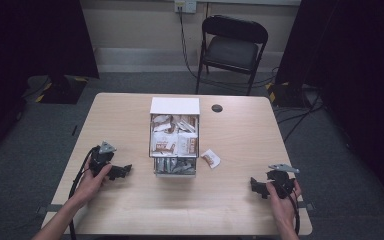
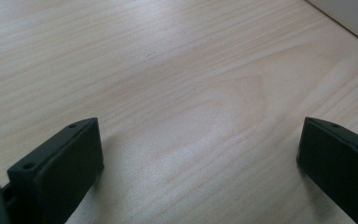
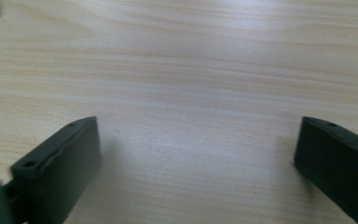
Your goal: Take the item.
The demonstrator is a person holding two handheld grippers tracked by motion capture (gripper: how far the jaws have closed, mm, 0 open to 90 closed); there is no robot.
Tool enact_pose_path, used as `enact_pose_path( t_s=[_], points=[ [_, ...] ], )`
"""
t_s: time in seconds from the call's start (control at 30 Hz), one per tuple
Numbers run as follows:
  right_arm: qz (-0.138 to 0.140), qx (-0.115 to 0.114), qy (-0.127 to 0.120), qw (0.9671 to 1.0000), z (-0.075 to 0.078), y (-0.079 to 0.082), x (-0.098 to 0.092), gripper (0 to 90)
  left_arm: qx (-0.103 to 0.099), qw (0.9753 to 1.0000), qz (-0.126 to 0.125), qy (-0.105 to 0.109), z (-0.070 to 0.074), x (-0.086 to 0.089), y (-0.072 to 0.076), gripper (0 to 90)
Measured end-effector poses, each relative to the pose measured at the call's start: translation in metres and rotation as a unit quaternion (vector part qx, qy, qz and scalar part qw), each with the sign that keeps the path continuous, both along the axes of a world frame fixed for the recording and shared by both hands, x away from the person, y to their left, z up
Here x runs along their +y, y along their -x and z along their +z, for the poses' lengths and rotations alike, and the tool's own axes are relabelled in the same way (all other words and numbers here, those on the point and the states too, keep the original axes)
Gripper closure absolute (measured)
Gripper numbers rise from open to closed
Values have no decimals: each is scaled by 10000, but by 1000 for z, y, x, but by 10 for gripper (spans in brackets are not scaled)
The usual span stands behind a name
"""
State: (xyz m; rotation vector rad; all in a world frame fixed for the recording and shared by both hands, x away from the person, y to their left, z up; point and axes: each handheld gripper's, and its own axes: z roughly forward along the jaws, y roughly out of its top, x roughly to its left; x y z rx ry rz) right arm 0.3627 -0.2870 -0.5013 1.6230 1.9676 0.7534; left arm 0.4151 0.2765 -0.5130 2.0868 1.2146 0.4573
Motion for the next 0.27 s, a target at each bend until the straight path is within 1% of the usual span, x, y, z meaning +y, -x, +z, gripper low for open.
enact_pose_path(
  t_s=[0.03,0.13,0.27],
  points=[
    [-32,-51,-18,10000,-1,0,1,0,3,10000,1,3,0,0,0,0],
    [-61,-45,-20,10000,-1,0,1,0,-1,10000,14,27,0,0,0,0],
    [-53,-54,-14,10000,-1,0,1,0,1,10000,0,1,0,0,0,0]
  ],
)
